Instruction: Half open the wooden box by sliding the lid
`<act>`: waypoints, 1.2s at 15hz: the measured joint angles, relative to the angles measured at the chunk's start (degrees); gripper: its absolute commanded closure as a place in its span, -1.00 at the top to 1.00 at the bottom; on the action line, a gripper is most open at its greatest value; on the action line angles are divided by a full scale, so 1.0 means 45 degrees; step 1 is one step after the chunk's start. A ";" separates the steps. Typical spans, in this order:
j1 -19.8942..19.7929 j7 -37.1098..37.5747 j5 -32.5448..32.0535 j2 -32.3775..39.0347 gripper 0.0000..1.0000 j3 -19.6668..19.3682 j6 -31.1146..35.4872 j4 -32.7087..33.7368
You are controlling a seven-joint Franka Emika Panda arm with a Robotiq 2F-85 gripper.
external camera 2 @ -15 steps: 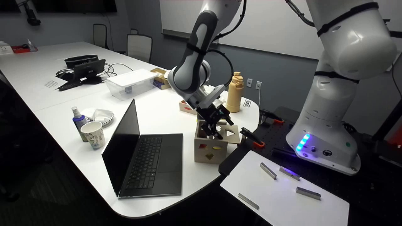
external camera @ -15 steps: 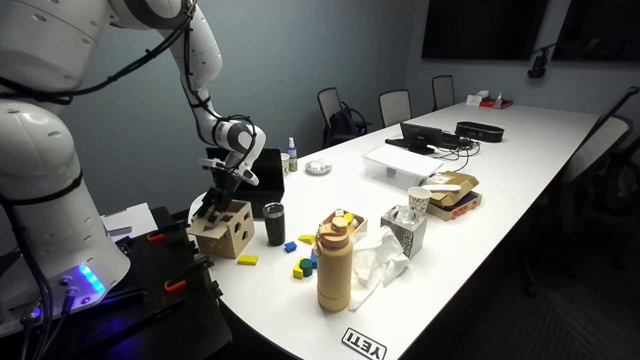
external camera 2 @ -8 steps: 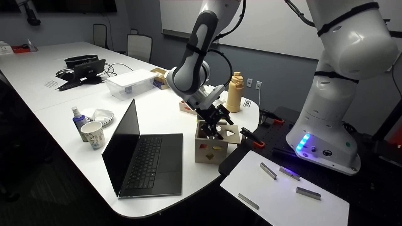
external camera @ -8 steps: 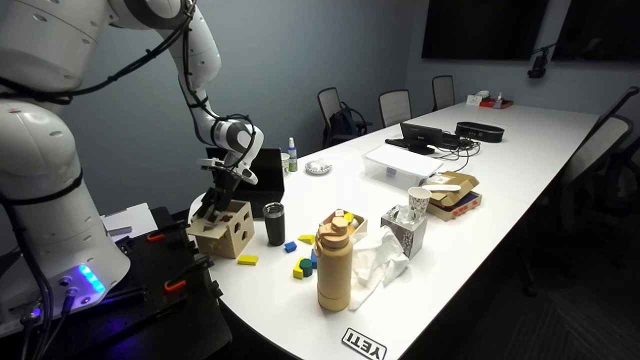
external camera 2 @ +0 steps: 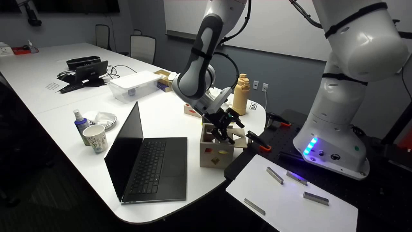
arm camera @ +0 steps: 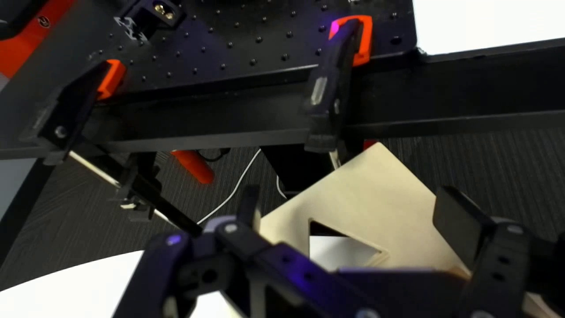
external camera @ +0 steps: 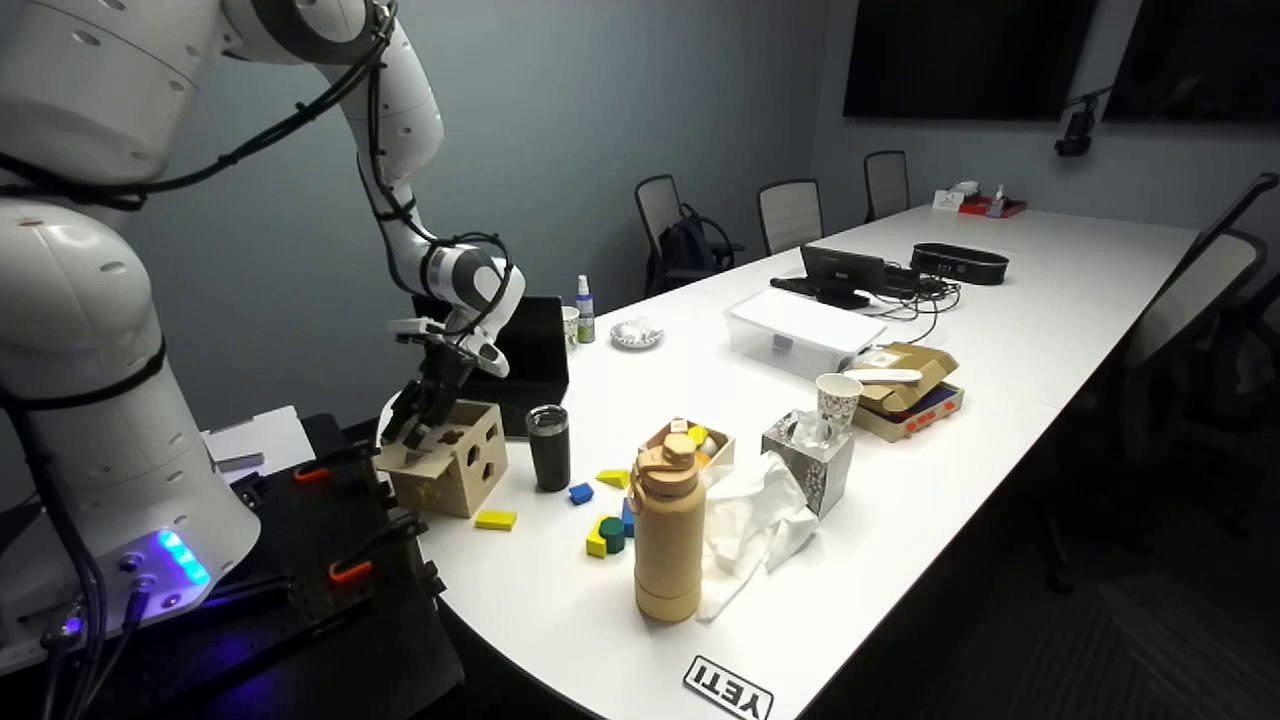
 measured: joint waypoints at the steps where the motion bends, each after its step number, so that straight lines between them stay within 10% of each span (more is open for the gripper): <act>1: 0.0000 0.0000 0.0000 0.0014 1.00 0.0000 -0.0022 0.0000; 18: 0.0238 0.0731 -0.0074 -0.0197 1.00 -0.0003 0.0810 0.0166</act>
